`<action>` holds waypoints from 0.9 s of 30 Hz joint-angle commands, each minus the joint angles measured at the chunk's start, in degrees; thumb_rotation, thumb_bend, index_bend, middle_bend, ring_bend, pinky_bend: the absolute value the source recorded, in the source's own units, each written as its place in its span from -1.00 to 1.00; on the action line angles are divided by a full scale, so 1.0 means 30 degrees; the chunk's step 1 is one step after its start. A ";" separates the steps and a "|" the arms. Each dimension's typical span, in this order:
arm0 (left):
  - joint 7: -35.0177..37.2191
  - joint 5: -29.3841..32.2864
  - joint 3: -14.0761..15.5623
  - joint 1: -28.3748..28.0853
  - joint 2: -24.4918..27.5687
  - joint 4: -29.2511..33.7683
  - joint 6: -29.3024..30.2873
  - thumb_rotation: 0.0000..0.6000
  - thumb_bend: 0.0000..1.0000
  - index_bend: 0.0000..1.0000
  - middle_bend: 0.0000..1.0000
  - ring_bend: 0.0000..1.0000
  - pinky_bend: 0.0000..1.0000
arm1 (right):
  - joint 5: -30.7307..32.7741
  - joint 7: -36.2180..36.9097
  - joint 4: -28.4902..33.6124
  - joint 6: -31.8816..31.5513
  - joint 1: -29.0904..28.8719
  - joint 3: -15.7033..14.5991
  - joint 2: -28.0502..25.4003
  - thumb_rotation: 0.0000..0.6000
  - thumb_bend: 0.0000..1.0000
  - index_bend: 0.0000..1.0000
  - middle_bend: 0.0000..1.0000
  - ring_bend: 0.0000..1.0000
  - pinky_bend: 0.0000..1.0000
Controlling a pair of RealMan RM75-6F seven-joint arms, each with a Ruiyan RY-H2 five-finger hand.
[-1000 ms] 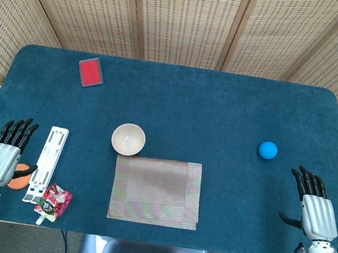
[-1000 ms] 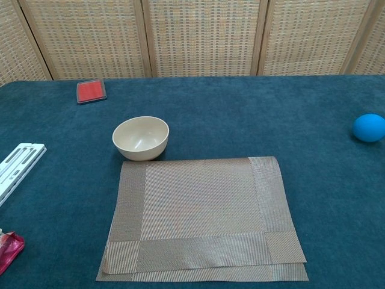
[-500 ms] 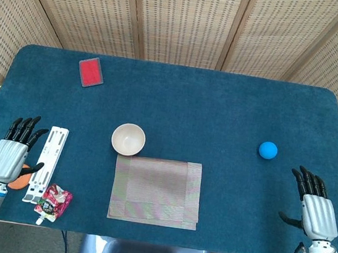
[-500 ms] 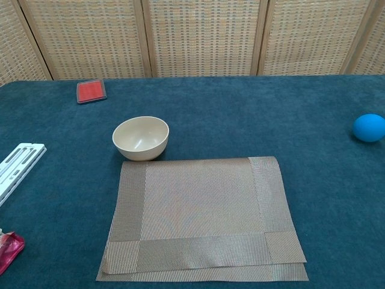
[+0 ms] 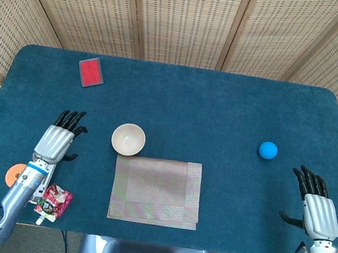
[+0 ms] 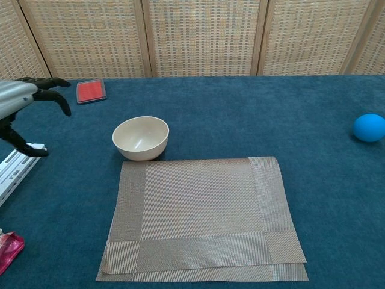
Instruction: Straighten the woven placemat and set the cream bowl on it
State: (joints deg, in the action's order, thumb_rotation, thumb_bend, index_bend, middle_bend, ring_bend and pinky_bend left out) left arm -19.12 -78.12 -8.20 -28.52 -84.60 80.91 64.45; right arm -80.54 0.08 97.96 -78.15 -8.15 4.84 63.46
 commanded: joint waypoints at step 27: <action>-0.6335 0.4116 -0.1497 -0.5468 -0.6546 -0.3807 -0.3934 1.00 -0.36 0.15 -1.00 -1.00 -1.00 | 0.0895 0.2745 -0.0611 0.1059 -0.0266 0.0475 -0.0917 1.00 -0.79 -0.88 -1.00 -1.00 -1.00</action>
State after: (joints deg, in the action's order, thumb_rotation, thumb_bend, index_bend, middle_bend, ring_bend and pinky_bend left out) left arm -37.99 -66.15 -12.69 -44.58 -103.80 69.99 52.92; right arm -77.90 8.26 96.17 -75.02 -8.92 6.24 60.73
